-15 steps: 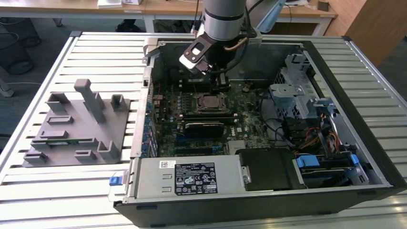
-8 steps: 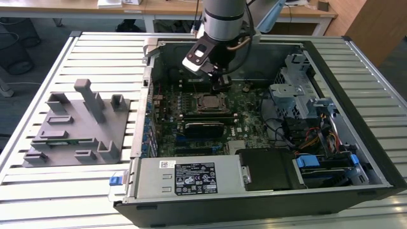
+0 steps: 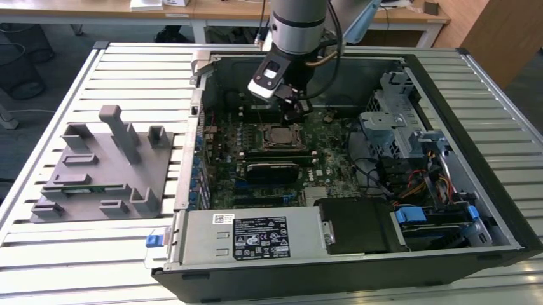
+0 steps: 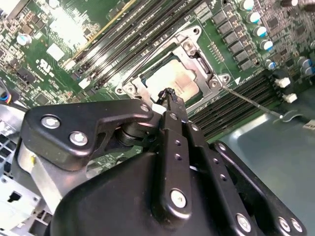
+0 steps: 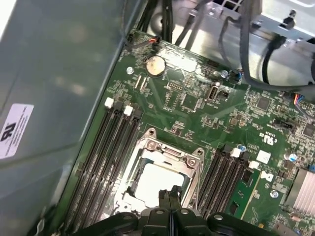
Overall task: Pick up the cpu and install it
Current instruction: 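Install the first cpu locking lever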
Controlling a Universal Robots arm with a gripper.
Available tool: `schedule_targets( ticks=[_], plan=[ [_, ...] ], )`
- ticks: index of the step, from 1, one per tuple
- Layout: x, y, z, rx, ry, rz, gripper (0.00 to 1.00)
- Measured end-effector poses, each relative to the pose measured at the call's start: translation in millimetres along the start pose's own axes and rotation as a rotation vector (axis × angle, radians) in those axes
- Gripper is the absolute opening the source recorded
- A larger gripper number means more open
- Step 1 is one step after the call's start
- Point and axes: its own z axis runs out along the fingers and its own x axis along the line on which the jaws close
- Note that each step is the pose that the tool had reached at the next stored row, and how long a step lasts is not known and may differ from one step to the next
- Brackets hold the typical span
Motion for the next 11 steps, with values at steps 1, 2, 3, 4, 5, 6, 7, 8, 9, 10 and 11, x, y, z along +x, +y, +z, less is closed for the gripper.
schedule_targets(
  ticks=[1, 2, 3, 4, 5, 6, 7, 8, 9, 10, 11],
  plan=[
    [0.0, 0.0, 0.0, 0.0000, 0.0000, -0.010, 0.11],
    [0.0, 0.0, 0.0, -0.0001, 0.0000, -0.023, 0.11],
    [0.0, -0.1, 0.0, -0.0002, 0.0000, -0.038, 0.11],
    [0.0, -0.1, 0.1, -0.0004, 0.0001, -0.054, 0.11],
    [0.0, -0.1, 0.1, -0.0004, 0.0001, -0.071, 0.11],
    [0.0, -0.2, 0.1, -0.0004, 0.0001, -0.088, 0.11],
    [0.0, -0.2, 0.1, -0.0006, 0.0002, -0.104, 0.11],
    [0.1, -0.2, 0.1, -0.0006, 0.0001, -0.120, 0.11],
    [0.1, -0.3, 0.1, -0.0007, 0.0002, -0.134, 0.11],
    [0.2, -0.5, 0.1, -0.0007, 0.0001, -0.146, 0.11],
    [0.3, -0.8, 0.0, -0.0008, 0.0001, -0.157, 0.11]
  ],
)
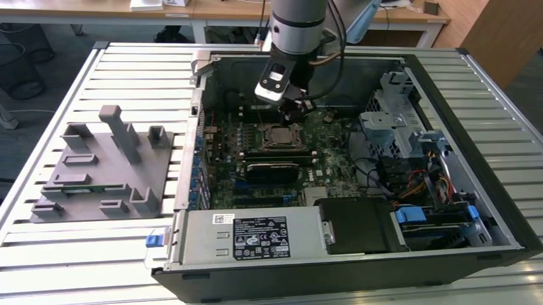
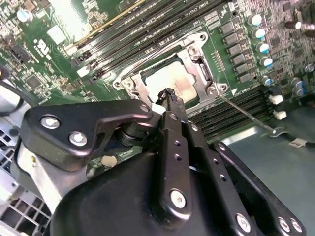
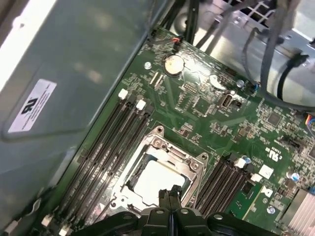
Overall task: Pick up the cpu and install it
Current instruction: 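Install the first cpu locking lever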
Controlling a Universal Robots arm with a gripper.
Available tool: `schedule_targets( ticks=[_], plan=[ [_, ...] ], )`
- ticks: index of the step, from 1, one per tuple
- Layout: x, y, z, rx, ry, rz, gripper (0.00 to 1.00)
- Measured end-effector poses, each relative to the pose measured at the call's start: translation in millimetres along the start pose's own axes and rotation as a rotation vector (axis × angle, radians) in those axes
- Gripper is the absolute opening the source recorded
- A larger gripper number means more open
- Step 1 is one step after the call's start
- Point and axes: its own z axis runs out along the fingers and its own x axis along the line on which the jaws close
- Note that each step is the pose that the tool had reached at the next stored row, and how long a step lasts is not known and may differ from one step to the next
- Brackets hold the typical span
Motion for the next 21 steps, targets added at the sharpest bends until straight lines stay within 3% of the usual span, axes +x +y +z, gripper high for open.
schedule_targets(
  ticks=[5, 21],
  plan=[
    [0.2, -0.2, 0.5, -0.0002, 0.0000, -0.038, 0.11],
    [0.2, -0.3, 2.6, -0.0014, 0.0002, -0.329, 0.11]
  ],
)
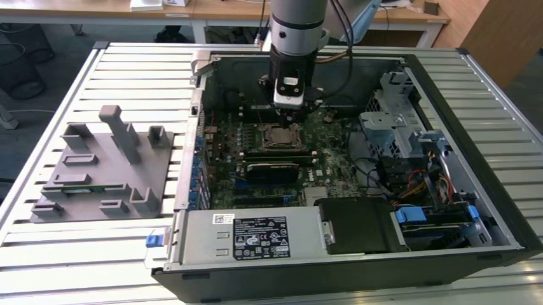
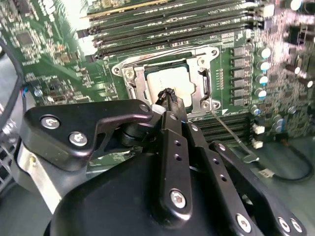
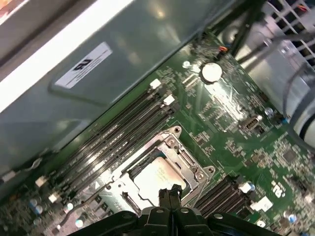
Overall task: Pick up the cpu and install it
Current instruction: 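Install the first cpu locking lever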
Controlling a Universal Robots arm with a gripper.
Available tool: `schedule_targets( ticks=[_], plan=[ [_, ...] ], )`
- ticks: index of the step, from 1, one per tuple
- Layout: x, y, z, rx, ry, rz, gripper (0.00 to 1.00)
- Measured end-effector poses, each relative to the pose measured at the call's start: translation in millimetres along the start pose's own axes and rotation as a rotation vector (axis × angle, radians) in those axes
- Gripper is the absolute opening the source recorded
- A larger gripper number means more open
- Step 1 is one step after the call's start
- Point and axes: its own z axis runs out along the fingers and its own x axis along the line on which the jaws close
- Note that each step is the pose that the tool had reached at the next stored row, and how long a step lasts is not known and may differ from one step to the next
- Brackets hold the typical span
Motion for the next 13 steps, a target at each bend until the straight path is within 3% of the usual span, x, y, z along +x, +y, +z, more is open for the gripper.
schedule_targets(
  ticks=[11, 13],
  plan=[
    [0.0, 0.0, 0.9, -0.0009, 0.0002, -0.200, 0.11],
    [0.0, 0.0, 0.9, -0.0010, 0.0003, -0.218, 0.11]
  ],
)
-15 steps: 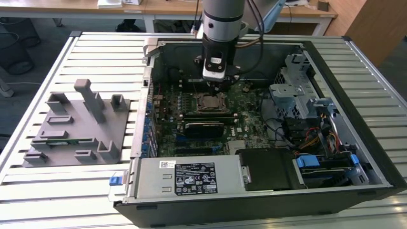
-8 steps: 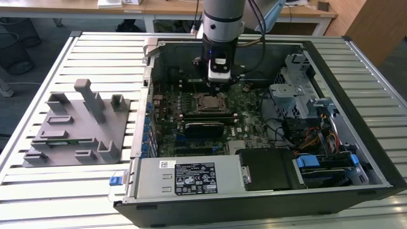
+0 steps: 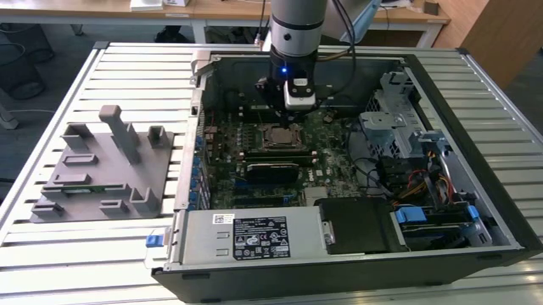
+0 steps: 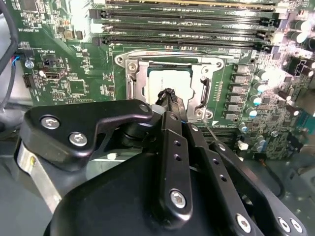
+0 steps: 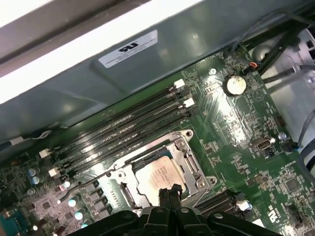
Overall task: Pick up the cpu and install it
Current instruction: 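Install the first cpu locking lever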
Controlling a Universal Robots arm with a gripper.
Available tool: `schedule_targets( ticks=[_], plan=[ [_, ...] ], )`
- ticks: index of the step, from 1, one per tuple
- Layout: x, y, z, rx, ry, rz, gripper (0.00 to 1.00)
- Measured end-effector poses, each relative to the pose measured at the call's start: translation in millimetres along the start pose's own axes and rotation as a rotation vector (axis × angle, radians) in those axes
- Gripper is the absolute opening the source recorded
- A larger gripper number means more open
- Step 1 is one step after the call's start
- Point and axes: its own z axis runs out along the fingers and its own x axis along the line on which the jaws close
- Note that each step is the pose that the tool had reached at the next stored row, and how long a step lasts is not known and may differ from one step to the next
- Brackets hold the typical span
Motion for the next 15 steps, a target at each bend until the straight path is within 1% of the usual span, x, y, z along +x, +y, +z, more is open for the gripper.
schedule_targets(
  ticks=[2, 7, 15],
  plan=[
    [0.0, -0.1, -0.7, -0.0002, 0.0001, -0.003, 0.11],
    [0.1, -0.1, -5.3, -0.0003, 0.0002, -0.004, 0.11],
    [1.3, -0.8, -6.6, -0.0004, 0.0002, -0.015, 0.11]
  ],
)
